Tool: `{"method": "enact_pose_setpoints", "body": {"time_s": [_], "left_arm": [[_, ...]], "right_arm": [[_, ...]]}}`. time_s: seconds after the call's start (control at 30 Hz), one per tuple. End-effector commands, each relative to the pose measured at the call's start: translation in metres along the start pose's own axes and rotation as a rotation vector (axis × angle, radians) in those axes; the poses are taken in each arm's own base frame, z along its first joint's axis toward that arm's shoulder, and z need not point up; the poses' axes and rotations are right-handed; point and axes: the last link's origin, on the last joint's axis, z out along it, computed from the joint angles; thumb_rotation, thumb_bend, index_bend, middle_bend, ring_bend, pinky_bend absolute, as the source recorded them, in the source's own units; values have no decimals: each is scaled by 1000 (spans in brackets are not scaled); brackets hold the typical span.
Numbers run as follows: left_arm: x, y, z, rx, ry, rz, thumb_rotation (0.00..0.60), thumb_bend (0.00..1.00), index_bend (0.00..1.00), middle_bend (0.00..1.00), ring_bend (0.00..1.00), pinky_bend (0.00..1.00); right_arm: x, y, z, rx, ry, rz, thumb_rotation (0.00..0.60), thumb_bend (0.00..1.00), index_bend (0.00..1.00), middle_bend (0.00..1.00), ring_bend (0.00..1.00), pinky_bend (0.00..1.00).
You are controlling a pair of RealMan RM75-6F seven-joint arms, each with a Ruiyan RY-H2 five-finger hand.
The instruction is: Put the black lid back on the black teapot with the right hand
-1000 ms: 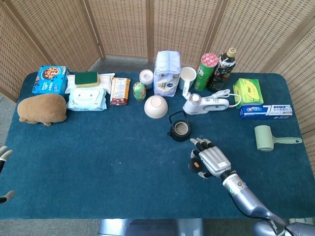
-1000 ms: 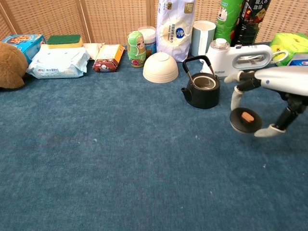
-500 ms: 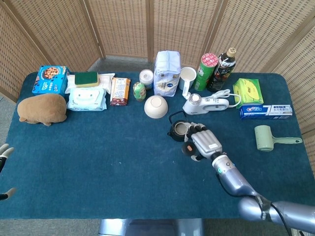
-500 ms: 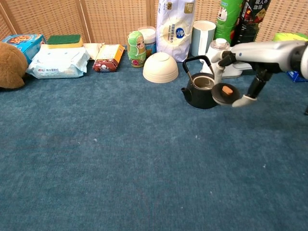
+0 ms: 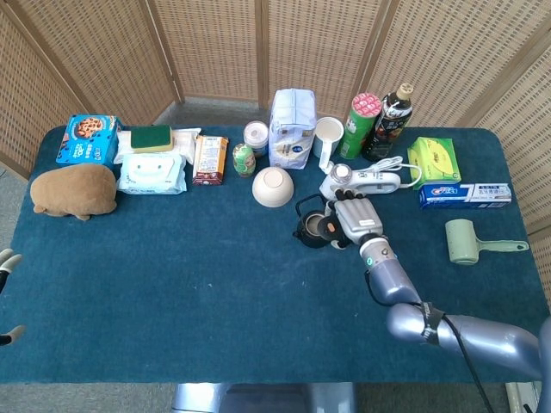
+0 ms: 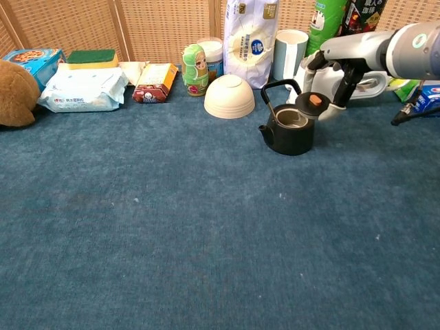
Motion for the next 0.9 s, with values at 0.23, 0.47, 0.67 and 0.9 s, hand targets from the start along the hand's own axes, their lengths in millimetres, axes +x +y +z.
{"method": "enact_pose_setpoints", "body": {"time_s": [0.23, 0.47, 0.67, 0.9], "left_arm": [[2, -2, 1, 11, 1, -6, 600, 122, 0, 0, 0, 43], [3, -4, 2, 17, 1, -9, 600, 122, 0, 0, 0, 43], [3, -4, 2, 20, 0, -14, 600, 121, 0, 0, 0, 43], [4, -4, 1, 20, 3, -14, 600, 122, 0, 0, 0, 43]], "right_arm": [[2, -5, 13, -45, -19, 24, 600, 279, 378, 41, 11, 0], [-4, -10, 17, -56, -26, 30, 600, 279, 378, 40, 11, 0], [-6, -12, 20, -64, -23, 41, 600, 279, 378, 40, 11, 0], [-6, -13, 21, -70, -17, 43, 600, 279, 378, 41, 11, 0]]}}
